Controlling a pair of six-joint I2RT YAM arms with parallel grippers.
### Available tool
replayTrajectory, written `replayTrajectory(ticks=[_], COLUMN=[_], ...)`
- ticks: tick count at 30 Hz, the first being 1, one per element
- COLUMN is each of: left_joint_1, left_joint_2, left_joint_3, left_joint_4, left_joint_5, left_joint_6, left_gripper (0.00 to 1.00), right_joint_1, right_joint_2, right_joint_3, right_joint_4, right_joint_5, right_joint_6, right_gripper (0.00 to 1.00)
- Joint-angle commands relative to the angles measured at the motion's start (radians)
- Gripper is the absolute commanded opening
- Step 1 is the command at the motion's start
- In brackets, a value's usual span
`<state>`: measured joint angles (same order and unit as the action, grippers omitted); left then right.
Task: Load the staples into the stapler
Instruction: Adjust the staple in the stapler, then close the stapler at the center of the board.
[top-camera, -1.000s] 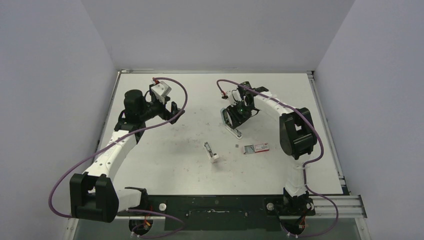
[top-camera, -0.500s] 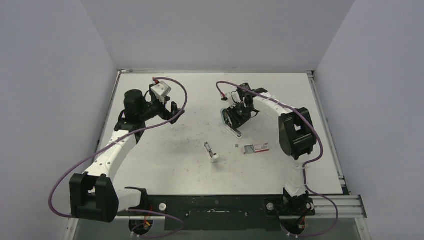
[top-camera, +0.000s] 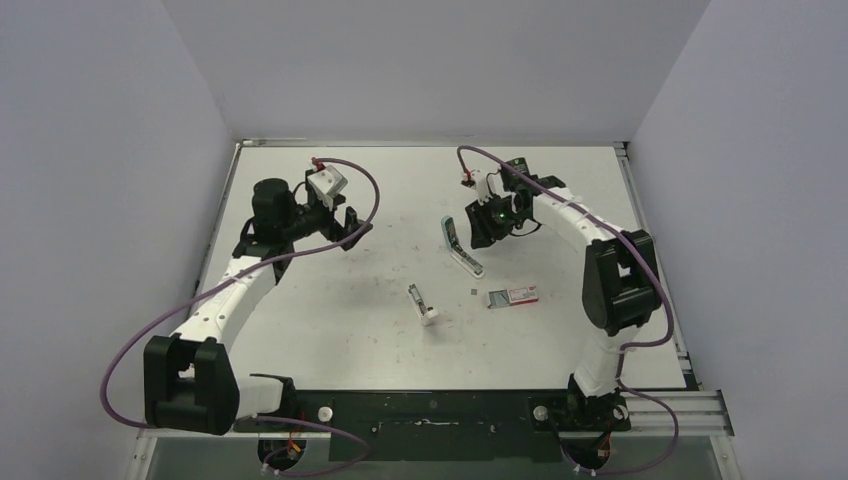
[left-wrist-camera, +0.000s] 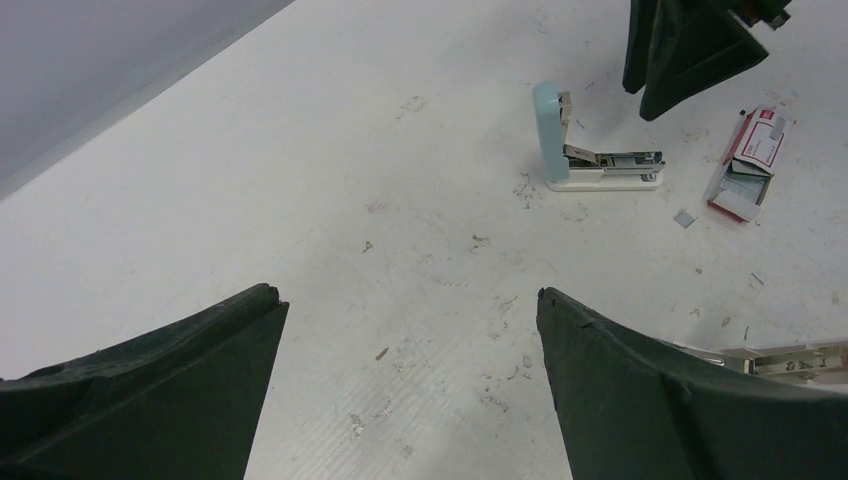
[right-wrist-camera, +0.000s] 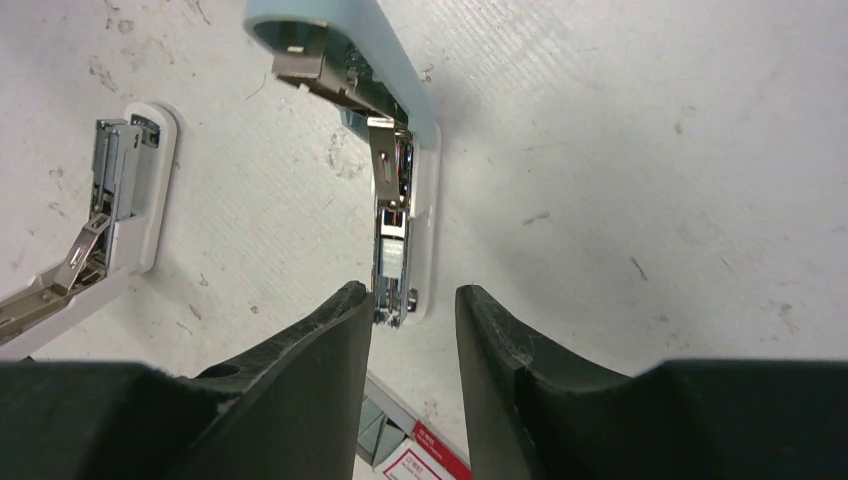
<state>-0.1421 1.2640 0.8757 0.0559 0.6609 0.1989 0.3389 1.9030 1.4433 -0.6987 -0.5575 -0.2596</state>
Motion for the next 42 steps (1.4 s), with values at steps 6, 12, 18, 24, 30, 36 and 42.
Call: replayTrajectory(ticks=[6, 12, 18, 24, 30, 36, 42], left_joint_1=[-0.021, -0.111, -0.184, -0.235, -0.278, -0.302, -0.334], left_joint_2=[0.102, 0.238, 0.408, 0.604, 0.744, 0.789, 0.806], left_joint_3=[0.033, 0.075, 0.133, 0.243, 0.31, 0.291, 0.266], left_joint_4=[0.171, 0.348, 0.555, 0.65, 0.746, 0.83, 0.859], left_joint_5=[0.109, 0.072, -0.049, -0.034, 0.002, 0.027, 0.051], left_joint_6=[-0.01, -0.201, -0.512, -0.792, -0.965, -1.048, -1.06], left_gripper=[0.97, 0.82, 0.68, 0.54, 0.49, 0.46, 0.4], right_joint_1=[-0.012, -0.004, 0.0, 0.003, 0.0, 0.0, -0.001], right_joint_2=[-0.191, -0.222, -0.207, -0.177, -0.127, -0.102, -0.088], right_joint_3=[-0.2, -0.303, -0.35, -0.351, -0.323, -0.322, -0.312], right_joint_4=[0.137, 0.206, 0.238, 0.268, 0.279, 0.292, 0.302], right_joint_5=[-0.015, -0.008, 0.008, 0.017, 0.01, 0.011, 0.014], right_joint_6=[-0.067, -0.075, -0.063, -0.056, -0.049, -0.041, -0.033], right_gripper=[0.44, 0.45, 0.44, 0.43, 0.36, 0.33, 0.3])
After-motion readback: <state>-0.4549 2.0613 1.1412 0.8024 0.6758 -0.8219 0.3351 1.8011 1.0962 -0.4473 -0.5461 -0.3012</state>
